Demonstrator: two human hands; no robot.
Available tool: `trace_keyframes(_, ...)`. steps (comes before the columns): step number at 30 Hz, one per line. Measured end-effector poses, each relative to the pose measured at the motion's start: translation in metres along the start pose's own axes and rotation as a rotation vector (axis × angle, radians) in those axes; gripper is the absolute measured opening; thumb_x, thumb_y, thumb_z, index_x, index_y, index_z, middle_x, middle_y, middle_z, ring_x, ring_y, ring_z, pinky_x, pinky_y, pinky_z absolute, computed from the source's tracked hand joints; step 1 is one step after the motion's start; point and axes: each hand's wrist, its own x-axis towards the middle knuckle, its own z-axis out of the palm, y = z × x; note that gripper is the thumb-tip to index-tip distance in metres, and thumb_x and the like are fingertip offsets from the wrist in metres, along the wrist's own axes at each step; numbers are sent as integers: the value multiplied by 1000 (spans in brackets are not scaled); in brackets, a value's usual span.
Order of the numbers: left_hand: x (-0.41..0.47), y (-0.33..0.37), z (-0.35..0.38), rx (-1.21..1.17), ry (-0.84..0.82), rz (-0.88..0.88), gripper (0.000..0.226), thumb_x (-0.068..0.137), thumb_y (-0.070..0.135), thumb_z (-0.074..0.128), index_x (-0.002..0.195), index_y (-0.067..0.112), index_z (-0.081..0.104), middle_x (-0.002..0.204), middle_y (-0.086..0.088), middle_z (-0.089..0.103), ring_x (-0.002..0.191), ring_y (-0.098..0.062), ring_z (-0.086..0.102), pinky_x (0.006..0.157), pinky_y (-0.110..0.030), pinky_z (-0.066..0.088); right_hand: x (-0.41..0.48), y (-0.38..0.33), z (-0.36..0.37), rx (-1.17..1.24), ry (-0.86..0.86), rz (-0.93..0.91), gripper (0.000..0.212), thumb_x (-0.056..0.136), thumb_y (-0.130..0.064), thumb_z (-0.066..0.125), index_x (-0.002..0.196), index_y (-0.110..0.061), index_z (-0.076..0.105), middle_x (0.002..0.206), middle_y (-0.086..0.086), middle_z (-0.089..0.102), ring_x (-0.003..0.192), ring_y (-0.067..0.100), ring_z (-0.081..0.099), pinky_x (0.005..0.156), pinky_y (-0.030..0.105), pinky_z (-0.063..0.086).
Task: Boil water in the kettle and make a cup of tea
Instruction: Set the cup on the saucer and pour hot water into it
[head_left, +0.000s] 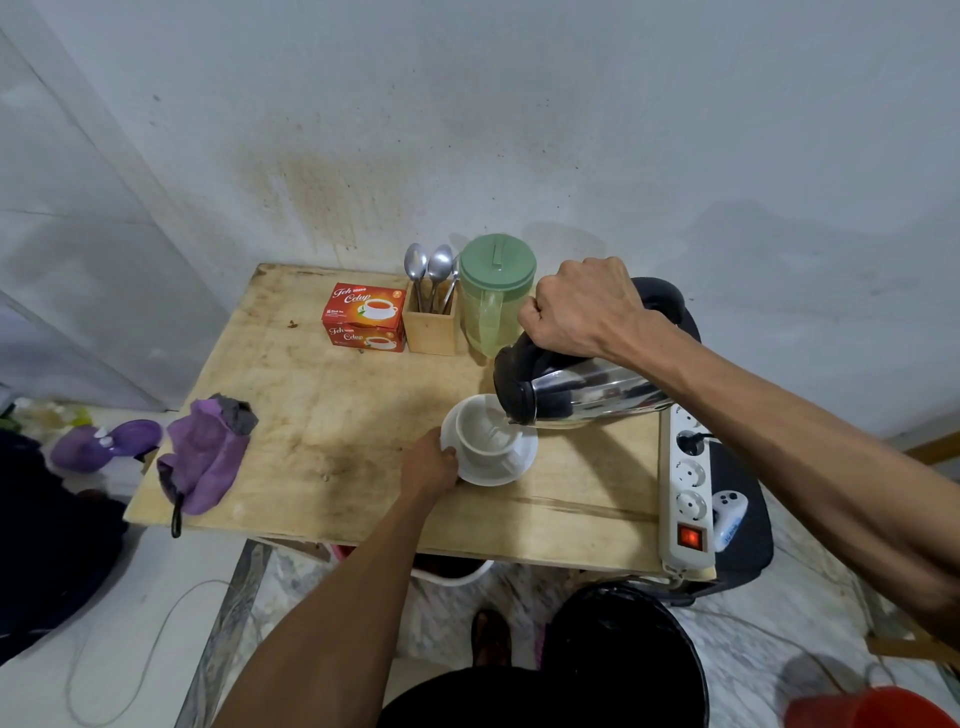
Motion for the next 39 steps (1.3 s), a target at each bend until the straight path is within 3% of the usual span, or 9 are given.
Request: trace_keyframes(39, 2, -2, 0, 20, -3, 12, 37, 92, 12, 48, 128, 7, 56, 111, -20, 69, 96, -40, 68, 86, -54, 57, 1, -3, -10, 26, -105, 0, 49, 86, -33, 44, 45, -19, 23, 41, -6, 19, 38, 11, 17, 50, 22, 14)
